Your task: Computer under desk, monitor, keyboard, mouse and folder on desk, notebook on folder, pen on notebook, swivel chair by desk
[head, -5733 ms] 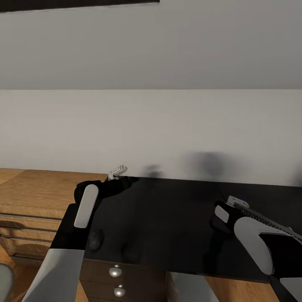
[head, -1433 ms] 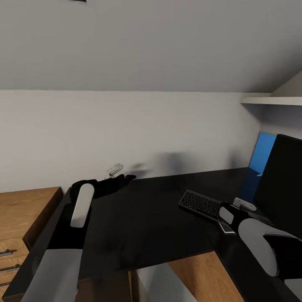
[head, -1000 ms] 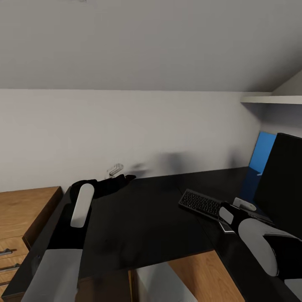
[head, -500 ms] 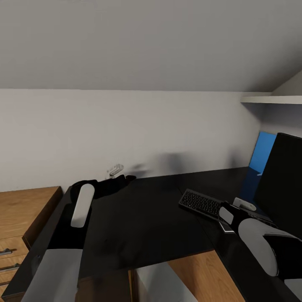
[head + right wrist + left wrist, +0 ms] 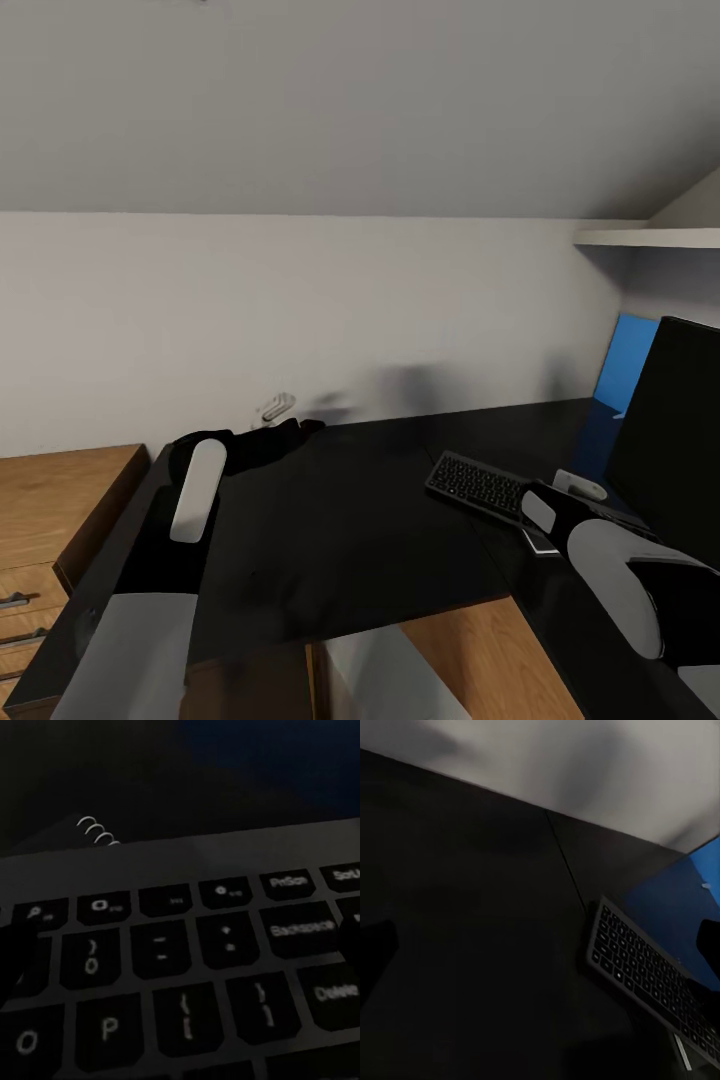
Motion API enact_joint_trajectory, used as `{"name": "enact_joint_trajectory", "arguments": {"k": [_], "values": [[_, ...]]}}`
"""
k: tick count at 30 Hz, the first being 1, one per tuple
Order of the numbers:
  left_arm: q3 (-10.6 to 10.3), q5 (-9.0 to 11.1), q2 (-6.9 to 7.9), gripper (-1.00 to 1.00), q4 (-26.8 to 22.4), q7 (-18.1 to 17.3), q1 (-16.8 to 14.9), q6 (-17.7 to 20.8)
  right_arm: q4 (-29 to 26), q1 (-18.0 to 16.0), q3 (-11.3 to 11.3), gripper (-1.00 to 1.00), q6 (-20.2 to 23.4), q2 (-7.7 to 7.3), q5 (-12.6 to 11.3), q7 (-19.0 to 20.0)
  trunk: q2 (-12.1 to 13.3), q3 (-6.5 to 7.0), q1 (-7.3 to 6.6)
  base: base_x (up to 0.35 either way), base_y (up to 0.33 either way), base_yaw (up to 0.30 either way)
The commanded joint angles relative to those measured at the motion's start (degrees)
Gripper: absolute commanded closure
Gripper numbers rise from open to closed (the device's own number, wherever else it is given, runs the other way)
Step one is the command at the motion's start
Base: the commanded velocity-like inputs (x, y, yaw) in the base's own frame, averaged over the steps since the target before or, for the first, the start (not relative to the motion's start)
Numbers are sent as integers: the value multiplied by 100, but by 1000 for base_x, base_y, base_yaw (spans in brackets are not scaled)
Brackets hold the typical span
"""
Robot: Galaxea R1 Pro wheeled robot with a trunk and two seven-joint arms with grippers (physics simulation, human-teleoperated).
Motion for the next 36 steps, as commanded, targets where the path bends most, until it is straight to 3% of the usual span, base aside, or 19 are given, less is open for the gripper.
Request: {"name": "enact_joint_trajectory", "arguments": {"k": [1,36], "values": [[11,61,-5,-100,-4,53,-5,24,95,1,-83,-100,13,1,-98,-4,-2,-7,0,0,0,0],[10,61,-5,-100,-2,44,-5,27,88,1,-74,-100,18,4,-68,-4,-2,-7,0,0,123,0]]}}
